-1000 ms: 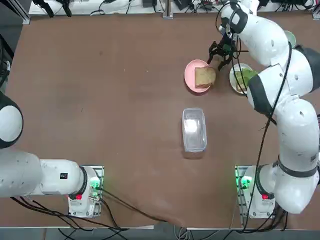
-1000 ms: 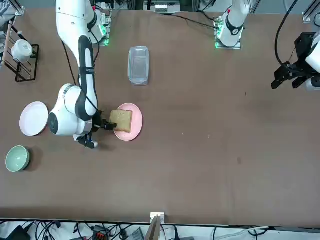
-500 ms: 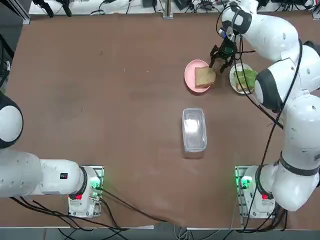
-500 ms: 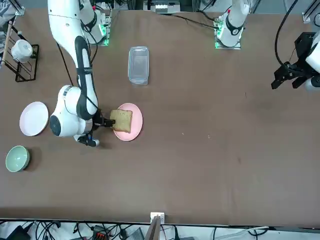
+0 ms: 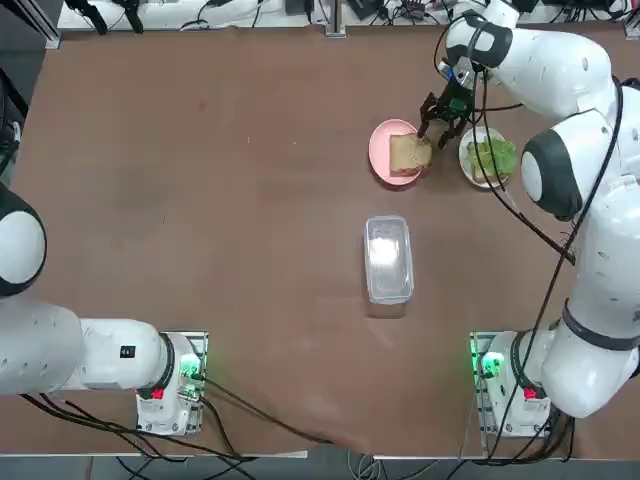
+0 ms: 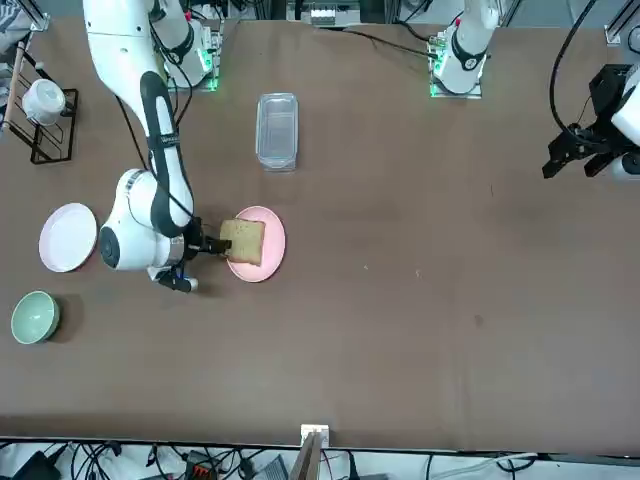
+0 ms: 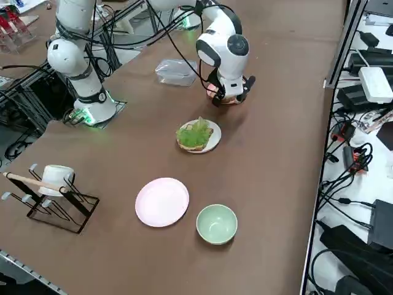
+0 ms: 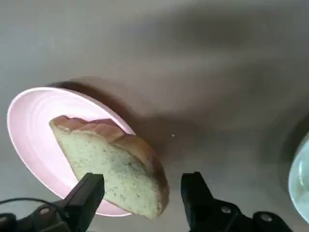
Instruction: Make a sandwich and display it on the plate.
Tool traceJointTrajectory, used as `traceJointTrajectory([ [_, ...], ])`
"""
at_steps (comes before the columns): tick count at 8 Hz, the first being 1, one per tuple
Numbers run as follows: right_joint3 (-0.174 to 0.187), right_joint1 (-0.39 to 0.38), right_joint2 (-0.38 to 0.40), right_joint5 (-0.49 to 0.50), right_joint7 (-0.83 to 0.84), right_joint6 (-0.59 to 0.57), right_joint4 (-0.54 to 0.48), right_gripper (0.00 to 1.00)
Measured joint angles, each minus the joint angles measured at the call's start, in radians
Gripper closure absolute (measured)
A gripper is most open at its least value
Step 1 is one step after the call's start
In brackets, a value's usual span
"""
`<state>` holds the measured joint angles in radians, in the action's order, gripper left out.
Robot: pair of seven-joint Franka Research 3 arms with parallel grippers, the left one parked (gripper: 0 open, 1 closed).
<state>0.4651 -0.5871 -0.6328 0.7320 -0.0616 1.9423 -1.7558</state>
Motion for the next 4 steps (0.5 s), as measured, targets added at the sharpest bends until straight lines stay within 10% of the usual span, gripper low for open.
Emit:
traceJointTrajectory([
  [4, -0.027, 0.006, 0.001, 0.000, -0.001, 0.043, -0.023, 0.05],
])
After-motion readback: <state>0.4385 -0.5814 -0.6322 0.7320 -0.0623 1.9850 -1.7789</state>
